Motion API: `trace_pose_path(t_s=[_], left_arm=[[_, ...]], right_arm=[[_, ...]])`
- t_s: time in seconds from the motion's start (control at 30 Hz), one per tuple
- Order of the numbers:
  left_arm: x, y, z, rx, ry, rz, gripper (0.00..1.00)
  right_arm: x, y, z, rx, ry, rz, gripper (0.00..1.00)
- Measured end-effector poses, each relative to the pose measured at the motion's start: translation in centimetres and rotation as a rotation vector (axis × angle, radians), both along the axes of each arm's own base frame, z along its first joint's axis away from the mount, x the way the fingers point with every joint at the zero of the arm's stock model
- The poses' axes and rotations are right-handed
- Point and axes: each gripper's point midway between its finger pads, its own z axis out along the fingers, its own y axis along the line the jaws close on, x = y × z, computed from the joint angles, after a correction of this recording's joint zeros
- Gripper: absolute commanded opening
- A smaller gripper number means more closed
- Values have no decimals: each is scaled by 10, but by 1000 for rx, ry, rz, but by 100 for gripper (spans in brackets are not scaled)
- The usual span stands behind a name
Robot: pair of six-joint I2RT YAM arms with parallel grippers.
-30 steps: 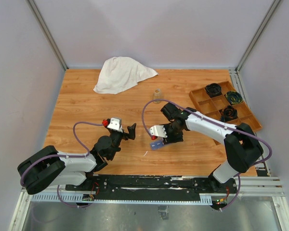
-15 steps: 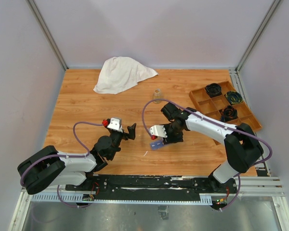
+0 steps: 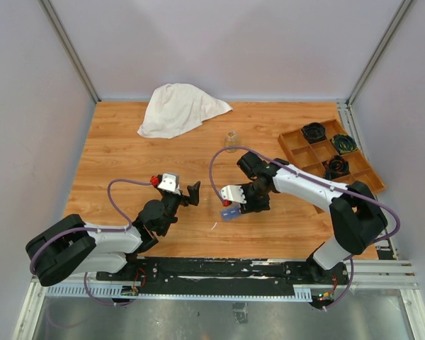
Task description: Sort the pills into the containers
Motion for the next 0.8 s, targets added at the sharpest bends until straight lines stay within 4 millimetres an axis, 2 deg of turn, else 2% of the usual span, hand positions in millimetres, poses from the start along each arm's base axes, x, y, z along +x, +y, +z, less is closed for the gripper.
trace_pose_path(t_s=[0.8], left_arm=[[0,0,0,0,0,0,99]], right_arm=[[-4,0,-1,4,18,2,1]])
